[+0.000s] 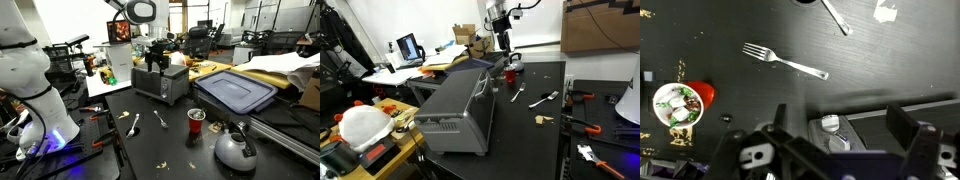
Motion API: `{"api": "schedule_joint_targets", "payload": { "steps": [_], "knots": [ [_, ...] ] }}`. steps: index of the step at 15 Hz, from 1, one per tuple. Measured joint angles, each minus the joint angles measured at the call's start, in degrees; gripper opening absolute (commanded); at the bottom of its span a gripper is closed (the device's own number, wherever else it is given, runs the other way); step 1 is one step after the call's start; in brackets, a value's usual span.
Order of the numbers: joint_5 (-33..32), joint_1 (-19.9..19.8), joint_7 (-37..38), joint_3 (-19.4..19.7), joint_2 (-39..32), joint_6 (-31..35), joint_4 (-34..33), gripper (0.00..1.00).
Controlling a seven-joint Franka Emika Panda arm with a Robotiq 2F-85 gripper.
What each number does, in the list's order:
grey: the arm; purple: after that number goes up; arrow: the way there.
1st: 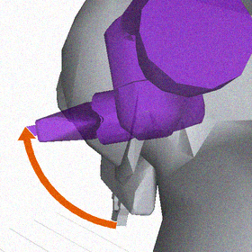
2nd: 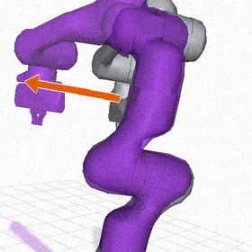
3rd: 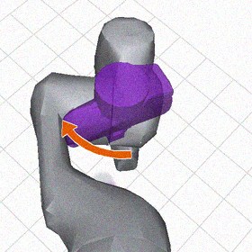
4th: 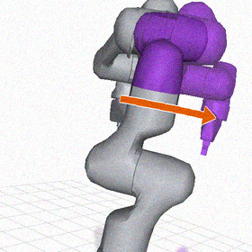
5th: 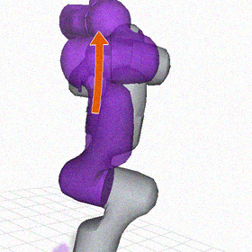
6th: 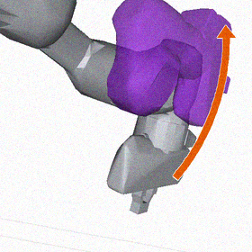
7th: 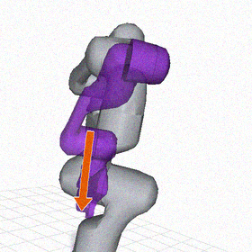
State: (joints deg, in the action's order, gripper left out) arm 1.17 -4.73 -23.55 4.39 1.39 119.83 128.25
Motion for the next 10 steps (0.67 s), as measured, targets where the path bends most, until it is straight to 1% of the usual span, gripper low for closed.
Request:
{"api": "schedule_joint_targets", "payload": {
  "steps": [10],
  "knots": [
    [0.0, 0.0, 1.7, 0.2, 3.3, -0.1, -1.8, 1.0]
  ]
}}
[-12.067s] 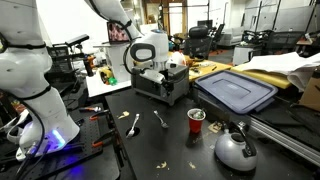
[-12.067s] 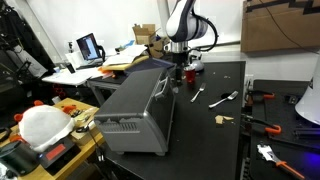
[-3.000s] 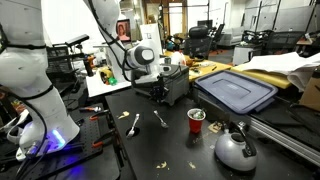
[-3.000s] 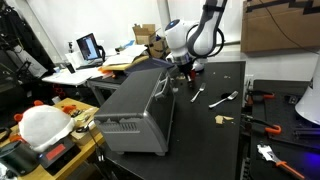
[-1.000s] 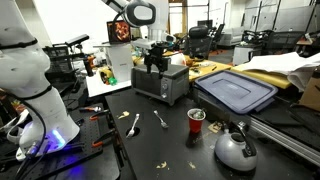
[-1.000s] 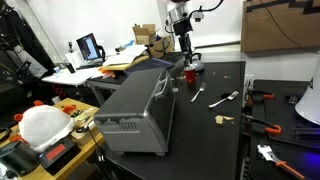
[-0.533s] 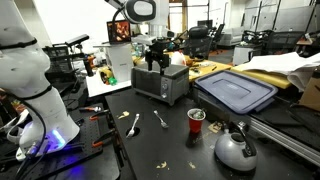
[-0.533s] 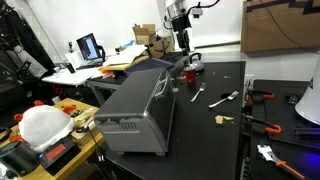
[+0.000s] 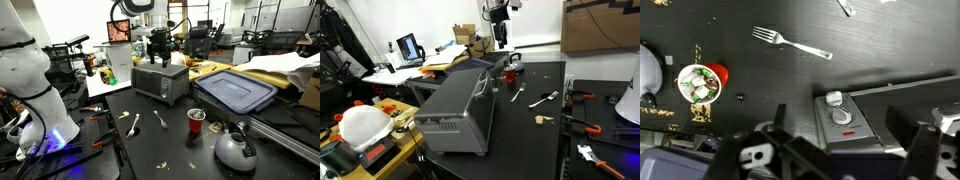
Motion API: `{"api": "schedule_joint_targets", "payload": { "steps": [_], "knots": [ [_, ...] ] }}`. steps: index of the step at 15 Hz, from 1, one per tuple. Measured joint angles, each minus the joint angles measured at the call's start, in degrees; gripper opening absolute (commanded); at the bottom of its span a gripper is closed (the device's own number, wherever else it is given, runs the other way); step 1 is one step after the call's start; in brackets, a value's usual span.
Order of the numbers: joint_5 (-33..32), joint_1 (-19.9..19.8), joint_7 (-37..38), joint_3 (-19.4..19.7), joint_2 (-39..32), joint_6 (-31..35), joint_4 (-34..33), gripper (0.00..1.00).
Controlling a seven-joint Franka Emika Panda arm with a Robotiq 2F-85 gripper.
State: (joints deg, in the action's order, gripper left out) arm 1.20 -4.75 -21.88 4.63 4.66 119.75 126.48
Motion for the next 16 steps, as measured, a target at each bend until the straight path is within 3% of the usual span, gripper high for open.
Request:
{"api": "schedule_joint_targets", "payload": {
  "steps": [16],
  "knots": [
    [2.7, 2.1, 3.7, -0.3, 5.0, -3.5, -0.1, 1.0]
  ]
}}
